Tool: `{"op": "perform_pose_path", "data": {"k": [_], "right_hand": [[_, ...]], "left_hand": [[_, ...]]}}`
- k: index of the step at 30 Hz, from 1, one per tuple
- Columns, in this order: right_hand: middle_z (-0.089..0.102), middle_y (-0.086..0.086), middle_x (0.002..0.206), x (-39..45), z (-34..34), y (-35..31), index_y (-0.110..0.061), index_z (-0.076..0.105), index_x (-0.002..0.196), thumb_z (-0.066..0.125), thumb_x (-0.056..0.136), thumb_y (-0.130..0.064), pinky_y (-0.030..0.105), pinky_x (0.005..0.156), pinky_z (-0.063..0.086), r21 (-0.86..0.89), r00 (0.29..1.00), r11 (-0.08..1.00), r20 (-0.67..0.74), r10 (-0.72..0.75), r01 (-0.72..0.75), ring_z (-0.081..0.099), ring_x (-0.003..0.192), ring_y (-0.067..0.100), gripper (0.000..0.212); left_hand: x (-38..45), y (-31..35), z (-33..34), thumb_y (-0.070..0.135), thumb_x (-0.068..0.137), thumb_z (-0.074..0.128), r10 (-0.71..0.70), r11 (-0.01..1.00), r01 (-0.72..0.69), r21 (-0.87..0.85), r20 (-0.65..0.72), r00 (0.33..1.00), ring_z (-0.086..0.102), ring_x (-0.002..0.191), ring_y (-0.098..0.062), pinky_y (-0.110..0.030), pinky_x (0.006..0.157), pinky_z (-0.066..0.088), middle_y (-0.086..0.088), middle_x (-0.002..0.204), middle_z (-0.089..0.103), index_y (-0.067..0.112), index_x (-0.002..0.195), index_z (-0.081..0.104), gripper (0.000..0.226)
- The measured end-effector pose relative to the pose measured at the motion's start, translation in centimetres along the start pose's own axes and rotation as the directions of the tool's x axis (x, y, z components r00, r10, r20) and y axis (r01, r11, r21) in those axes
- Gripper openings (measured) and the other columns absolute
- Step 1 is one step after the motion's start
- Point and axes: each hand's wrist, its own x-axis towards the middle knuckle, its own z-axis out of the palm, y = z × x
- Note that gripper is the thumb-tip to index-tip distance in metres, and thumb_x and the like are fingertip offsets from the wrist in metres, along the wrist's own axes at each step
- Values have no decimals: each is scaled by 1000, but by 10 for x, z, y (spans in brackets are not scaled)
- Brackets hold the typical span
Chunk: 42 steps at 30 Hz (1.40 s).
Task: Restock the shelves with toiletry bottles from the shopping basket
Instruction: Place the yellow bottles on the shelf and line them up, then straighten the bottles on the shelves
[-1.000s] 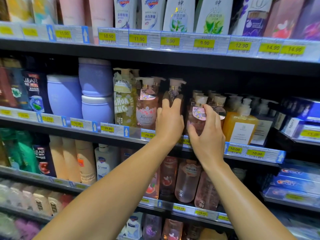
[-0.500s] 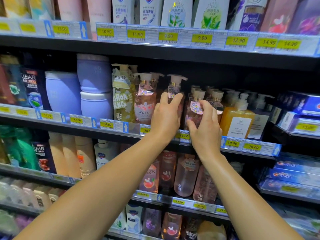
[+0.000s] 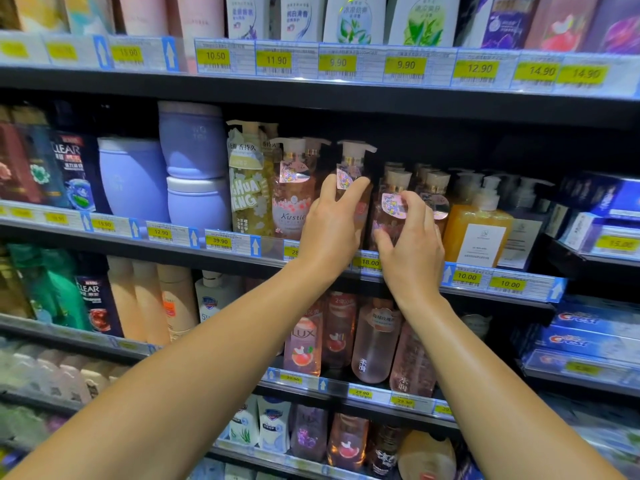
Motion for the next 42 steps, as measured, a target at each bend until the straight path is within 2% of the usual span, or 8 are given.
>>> {"op": "perform_pose_path", "data": {"k": [9, 19, 22, 28, 32, 36, 39, 42], "right_hand": [[48, -3, 138, -4, -4, -6, -25, 37, 140, 64, 90, -27, 35, 91, 41, 44, 1000, 999, 12, 9, -9, 50, 118, 24, 57], [37, -1, 149, -5, -9, -20, -24, 28, 146, 62, 92, -30, 40, 89, 45, -88, 995, 993, 56, 81, -76, 50, 122, 28, 64], [32, -2, 151, -3, -12, -24, -23, 26, 147, 63, 91, -30, 40, 90, 45, -104, 992, 990, 71, 101, -94, 49, 123, 27, 68], [33, -1, 147, -8, -33, -26, -19, 29, 145, 68, 86, -30, 40, 90, 46, -119, 997, 990, 23, 74, -71, 45, 125, 25, 72], [37, -4, 140, -22, -57, -18, -21, 34, 140, 67, 85, -30, 33, 81, 40, -132, 999, 990, 7, 53, -52, 46, 119, 20, 64], [42, 0, 133, -34, -89, 5, -20, 39, 137, 67, 86, -30, 36, 82, 45, -172, 996, 981, 1, 87, -86, 50, 111, 22, 59], [43, 1, 131, -36, -106, 23, -19, 42, 136, 67, 86, -30, 33, 77, 41, -206, 991, 970, 6, 132, -128, 52, 109, 24, 57], [44, 1, 130, -34, -114, 38, -20, 43, 135, 69, 85, -31, 30, 76, 37, -195, 989, 970, 0, 149, -146, 52, 111, 23, 57]], "left_hand": [[-1, -1, -1, 2, 86, 62, -2, 1000, 2, -13, 16, 1000, 48, 122, -35, -47, 96, 48, -11, 155, 22, 29, 146, 37, 71], [-3, 1, -10, 5, 87, 59, 6, 1000, -7, 14, 51, 999, 51, 114, -36, -51, 87, 51, -12, 153, 22, 29, 147, 34, 69], [-4, 3, -13, 5, 88, 58, -4, 1000, 2, 30, 68, 998, 53, 110, -35, -50, 82, 52, -12, 152, 23, 33, 149, 28, 74], [-12, 3, -30, 5, 88, 62, -27, 997, 18, 75, 119, 993, 56, 108, -33, -46, 78, 54, -11, 161, 9, 43, 152, 13, 89], [-29, -3, -46, 11, 88, 63, 5, 1000, -7, 13, 87, 996, 55, 111, -30, -46, 81, 53, -7, 155, 25, 37, 152, 18, 82], [-49, -1, -54, 13, 88, 60, 38, 996, -36, -85, 33, 999, 56, 99, -27, -43, 80, 51, -2, 138, 41, 26, 149, 30, 70], [-68, 2, -52, 14, 89, 61, 28, 991, -26, -130, 12, 1000, 51, 115, -26, -41, 93, 47, -3, 138, 45, 20, 147, 35, 64], [-88, 5, -42, 18, 89, 63, 18, 989, -14, -146, 28, 999, 48, 123, -22, -35, 97, 43, -3, 138, 48, 17, 144, 40, 60]]}}
